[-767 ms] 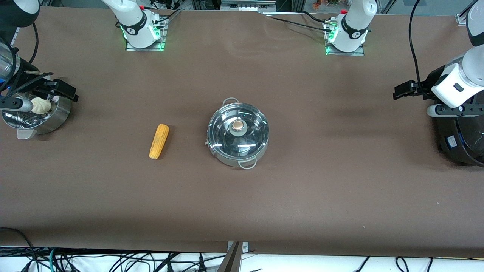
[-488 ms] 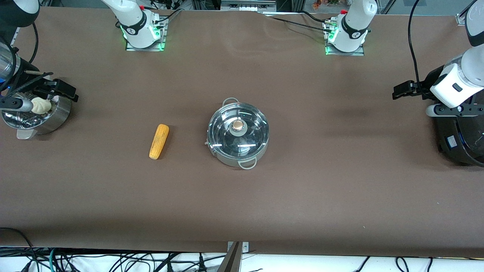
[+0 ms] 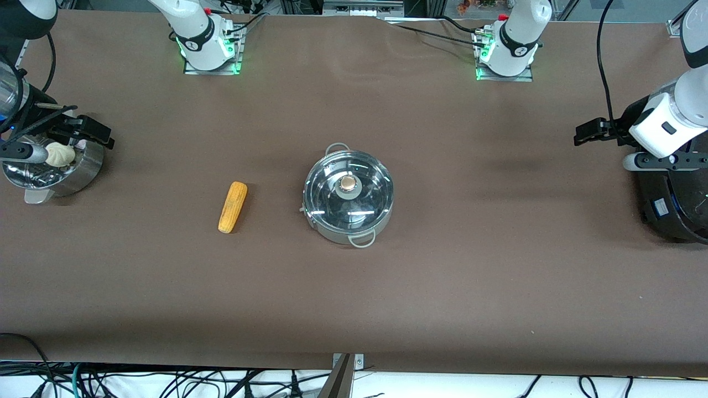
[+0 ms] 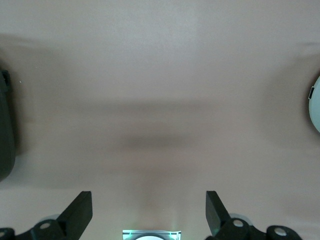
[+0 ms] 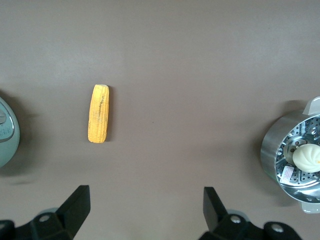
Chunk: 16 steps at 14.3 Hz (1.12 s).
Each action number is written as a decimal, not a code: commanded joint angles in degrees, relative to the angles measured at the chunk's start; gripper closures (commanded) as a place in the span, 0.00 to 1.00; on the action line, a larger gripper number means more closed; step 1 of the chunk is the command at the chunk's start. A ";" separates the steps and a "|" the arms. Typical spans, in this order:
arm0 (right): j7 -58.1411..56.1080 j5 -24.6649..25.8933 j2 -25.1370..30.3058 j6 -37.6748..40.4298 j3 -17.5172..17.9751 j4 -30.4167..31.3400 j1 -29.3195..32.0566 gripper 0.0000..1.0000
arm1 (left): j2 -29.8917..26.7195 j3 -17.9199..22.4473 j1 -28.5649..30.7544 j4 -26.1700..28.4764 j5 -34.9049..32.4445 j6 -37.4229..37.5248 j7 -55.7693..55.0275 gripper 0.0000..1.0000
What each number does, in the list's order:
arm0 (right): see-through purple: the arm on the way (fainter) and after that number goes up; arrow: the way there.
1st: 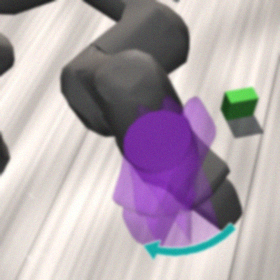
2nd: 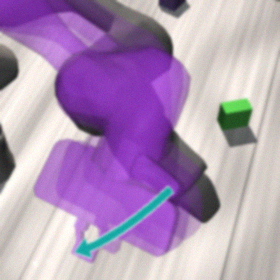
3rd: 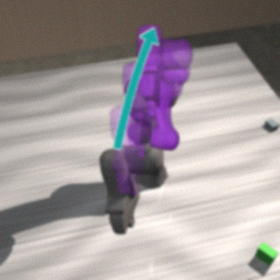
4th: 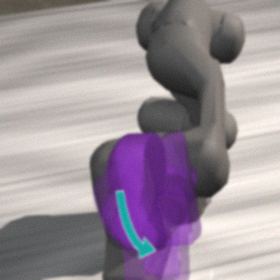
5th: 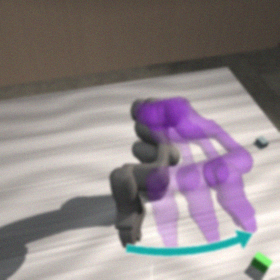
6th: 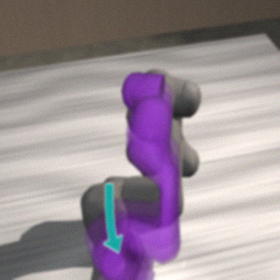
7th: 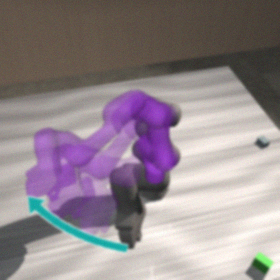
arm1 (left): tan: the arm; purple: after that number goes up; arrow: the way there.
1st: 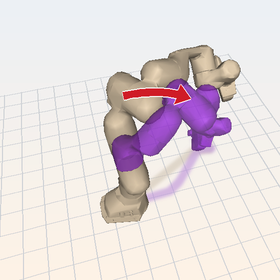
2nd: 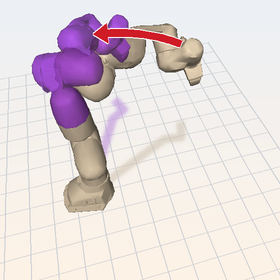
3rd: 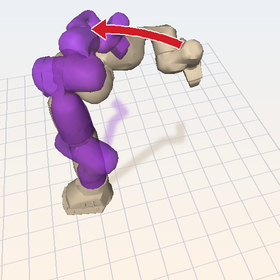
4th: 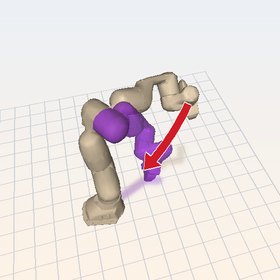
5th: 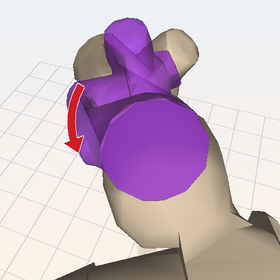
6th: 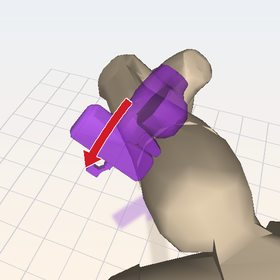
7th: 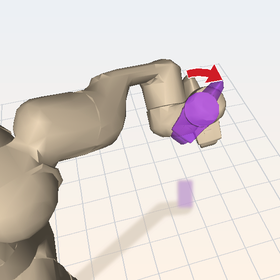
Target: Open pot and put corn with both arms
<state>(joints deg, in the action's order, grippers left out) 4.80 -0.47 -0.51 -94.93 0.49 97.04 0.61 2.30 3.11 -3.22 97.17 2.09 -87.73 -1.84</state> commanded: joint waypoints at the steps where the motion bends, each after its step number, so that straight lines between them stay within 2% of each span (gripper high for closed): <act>1: 0.04 -0.15 -0.54 1.50 -0.05 -1.86 -0.17 0.00 | -1.07 -0.29 0.41 0.91 0.28 0.11 1.14 0.00; 16: 0.56 0.29 -0.45 2.20 0.04 -1.86 -1.66 0.00 | -1.07 -0.38 0.59 0.65 0.28 1.07 1.14 0.00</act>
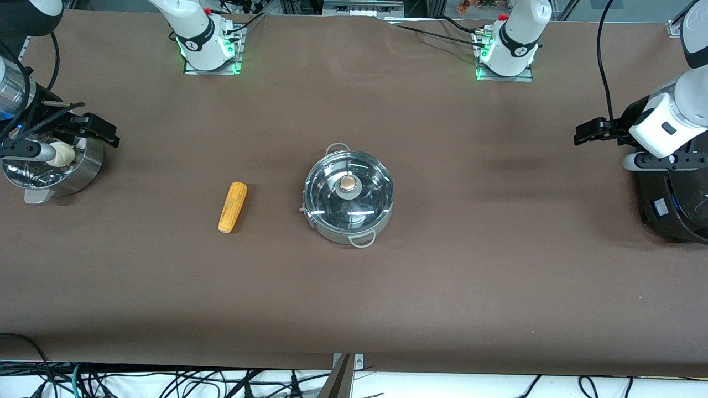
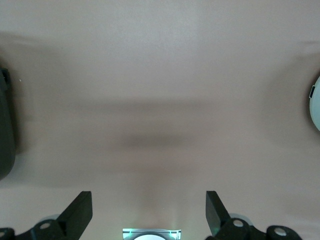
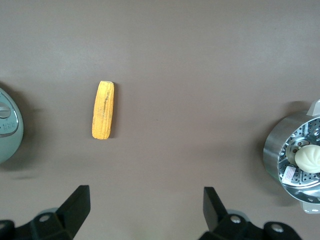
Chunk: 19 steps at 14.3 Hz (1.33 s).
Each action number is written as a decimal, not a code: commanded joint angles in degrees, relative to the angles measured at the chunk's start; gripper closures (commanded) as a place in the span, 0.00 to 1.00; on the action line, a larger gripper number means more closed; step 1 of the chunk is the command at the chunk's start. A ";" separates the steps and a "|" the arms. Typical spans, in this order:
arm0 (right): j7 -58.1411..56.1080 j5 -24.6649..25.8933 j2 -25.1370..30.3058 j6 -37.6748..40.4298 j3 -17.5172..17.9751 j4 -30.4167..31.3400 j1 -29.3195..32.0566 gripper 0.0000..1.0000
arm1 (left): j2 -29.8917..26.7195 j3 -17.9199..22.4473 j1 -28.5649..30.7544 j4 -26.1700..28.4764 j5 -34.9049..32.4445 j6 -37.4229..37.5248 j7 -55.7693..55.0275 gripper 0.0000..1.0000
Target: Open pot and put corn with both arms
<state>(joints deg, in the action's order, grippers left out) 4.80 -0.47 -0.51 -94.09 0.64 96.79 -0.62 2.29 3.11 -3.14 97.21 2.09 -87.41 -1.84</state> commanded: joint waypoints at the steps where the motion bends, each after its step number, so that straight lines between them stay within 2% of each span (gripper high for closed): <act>1: 0.56 0.20 -0.45 1.37 -0.11 -1.60 -0.43 0.00 | -1.06 -0.38 0.59 0.61 0.28 0.75 1.14 0.00; 10: 1.18 0.20 -0.54 4.27 -0.11 -1.52 -0.78 0.00 | -1.06 -0.38 0.51 0.52 0.28 1.10 1.05 0.00; 14: 3.71 2.84 -5.97 2.52 -0.11 -0.73 -6.05 0.00 | -0.10 -0.82 0.51 -0.88 -0.25 0.93 0.08 0.00; 16: 12.11 2.66 -9.15 -0.72 -0.11 -0.20 -9.20 0.00 | 1.56 -3.18 0.42 -2.98 0.37 0.84 -3.41 0.02; 19: 25.92 1.97 -14.23 -7.75 0.06 0.42 -11.24 0.00 | 5.95 -9.32 -0.10 -8.60 2.03 0.75 -13.94 0.01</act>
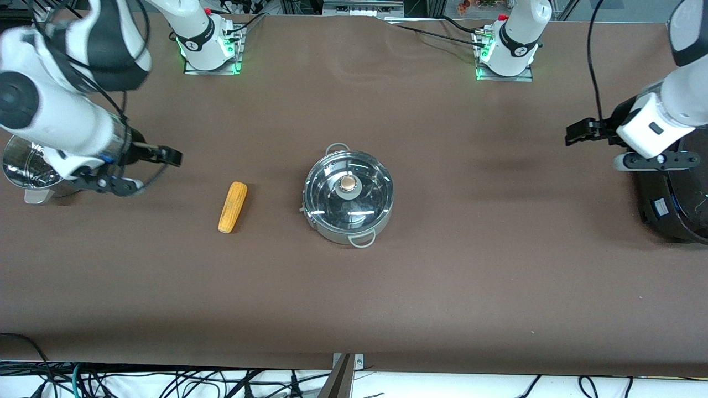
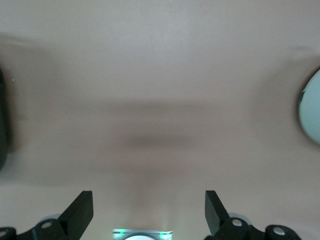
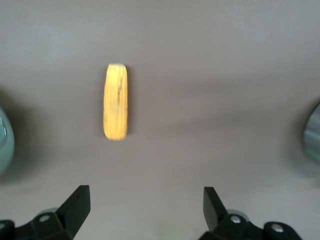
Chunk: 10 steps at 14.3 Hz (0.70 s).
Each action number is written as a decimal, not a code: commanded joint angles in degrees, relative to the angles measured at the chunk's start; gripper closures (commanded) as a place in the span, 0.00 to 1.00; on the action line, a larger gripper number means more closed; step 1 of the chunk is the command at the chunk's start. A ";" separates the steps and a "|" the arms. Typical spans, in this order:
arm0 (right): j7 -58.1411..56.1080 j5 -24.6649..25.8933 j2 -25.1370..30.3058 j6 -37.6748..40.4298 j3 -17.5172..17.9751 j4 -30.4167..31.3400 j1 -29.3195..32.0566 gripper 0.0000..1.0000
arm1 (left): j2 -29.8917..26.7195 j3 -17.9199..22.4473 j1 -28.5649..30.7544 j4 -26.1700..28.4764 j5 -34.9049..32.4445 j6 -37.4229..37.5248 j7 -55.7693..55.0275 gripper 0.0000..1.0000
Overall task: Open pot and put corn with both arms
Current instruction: 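Reach the right gripper to the corn while the left gripper reaches the lid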
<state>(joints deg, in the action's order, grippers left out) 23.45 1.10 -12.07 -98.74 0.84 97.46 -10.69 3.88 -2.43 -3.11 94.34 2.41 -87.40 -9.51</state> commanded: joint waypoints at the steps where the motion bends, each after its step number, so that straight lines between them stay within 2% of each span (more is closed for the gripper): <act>1: 10.27 -0.82 -4.70 -4.52 -0.13 -0.17 -1.34 0.00 | 6.39 -5.72 -0.75 -7.05 3.20 0.31 -11.18 0.01; 2: 11.60 -1.71 -6.46 -5.40 -0.13 0.27 -1.87 0.00 | 9.02 -7.57 -1.88 -8.98 4.43 -0.56 -17.23 0.01; 6: 16.26 -1.89 -12.61 -16.11 -0.22 3.86 -3.10 0.00 | 20.53 -8.12 -12.07 -18.56 4.62 -7.33 -36.68 0.01; 10: 17.24 -1.80 -17.01 -28.24 -0.31 9.66 -3.63 0.00 | 29.33 -7.24 -20.94 -25.51 4.19 -12.61 -43.39 0.01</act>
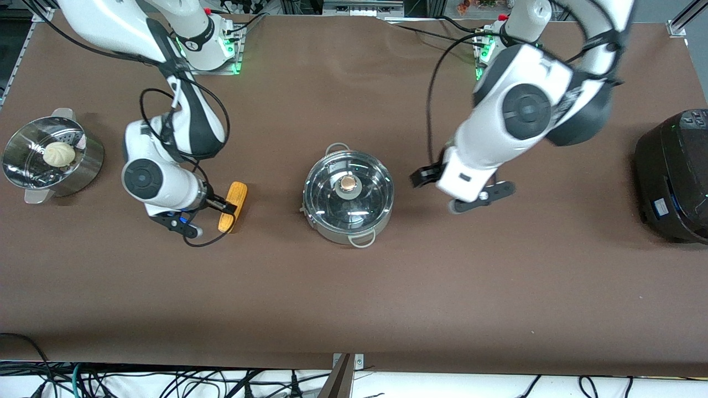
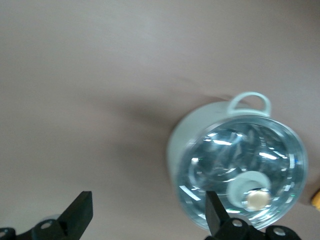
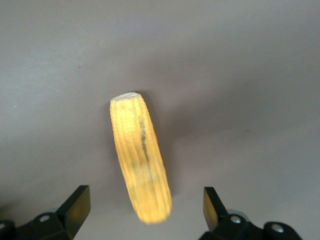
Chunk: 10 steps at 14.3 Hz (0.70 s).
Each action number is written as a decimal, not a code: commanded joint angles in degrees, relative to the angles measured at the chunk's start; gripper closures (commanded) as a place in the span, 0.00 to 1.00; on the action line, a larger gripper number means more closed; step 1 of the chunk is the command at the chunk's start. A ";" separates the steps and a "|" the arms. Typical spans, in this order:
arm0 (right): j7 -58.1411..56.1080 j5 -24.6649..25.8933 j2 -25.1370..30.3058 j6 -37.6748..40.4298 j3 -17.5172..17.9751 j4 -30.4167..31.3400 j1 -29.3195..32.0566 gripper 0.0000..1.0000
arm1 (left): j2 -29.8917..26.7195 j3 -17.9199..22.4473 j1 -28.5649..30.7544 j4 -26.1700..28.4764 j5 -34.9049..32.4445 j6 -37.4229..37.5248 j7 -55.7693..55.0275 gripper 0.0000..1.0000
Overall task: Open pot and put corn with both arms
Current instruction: 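Reach the right gripper to the corn while the left gripper reaches the lid, then grasp the corn with the right gripper while the left gripper grasps the lid knob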
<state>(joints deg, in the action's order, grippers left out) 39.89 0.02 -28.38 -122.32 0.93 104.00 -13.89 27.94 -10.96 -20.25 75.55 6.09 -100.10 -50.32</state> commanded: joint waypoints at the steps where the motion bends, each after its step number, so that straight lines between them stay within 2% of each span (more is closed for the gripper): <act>1: 0.89 -0.72 -1.41 -7.64 -0.31 4.70 -0.52 0.00 | 7.63 1.98 -6.18 -8.73 0.41 -0.79 -5.29 0.01; 3: 0.71 -0.72 -1.94 -12.48 -0.31 8.31 -0.52 0.01 | 12.81 4.09 -11.10 -13.56 0.24 -1.77 -10.48 0.01; 4: 0.19 -0.46 -2.81 -13.89 -0.31 9.45 -0.52 0.11 | 14.93 6.10 -14.00 -15.32 0.23 -1.77 -11.81 0.01; 6: 0.10 -0.37 -3.35 -14.43 -0.31 9.55 -0.79 0.78 | 18.27 7.61 -16.74 -17.70 0.23 -2.99 -14.61 0.01; 7: 0.18 -0.37 -2.91 -14.43 -0.31 9.47 -1.05 0.97 | 19.16 7.62 -17.36 -18.24 0.23 -4.56 -16.98 0.01; 10: -2.79 -0.19 -1.07 -12.34 -0.49 9.29 -1.05 1.00 | 20.31 7.70 -18.60 -18.33 0.23 -6.95 -19.91 0.01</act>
<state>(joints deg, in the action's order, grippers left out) 39.31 0.04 -31.64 -136.25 0.98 112.40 -14.59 46.50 -4.32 -38.07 60.80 6.09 -107.43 -68.47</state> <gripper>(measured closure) 0.564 0.009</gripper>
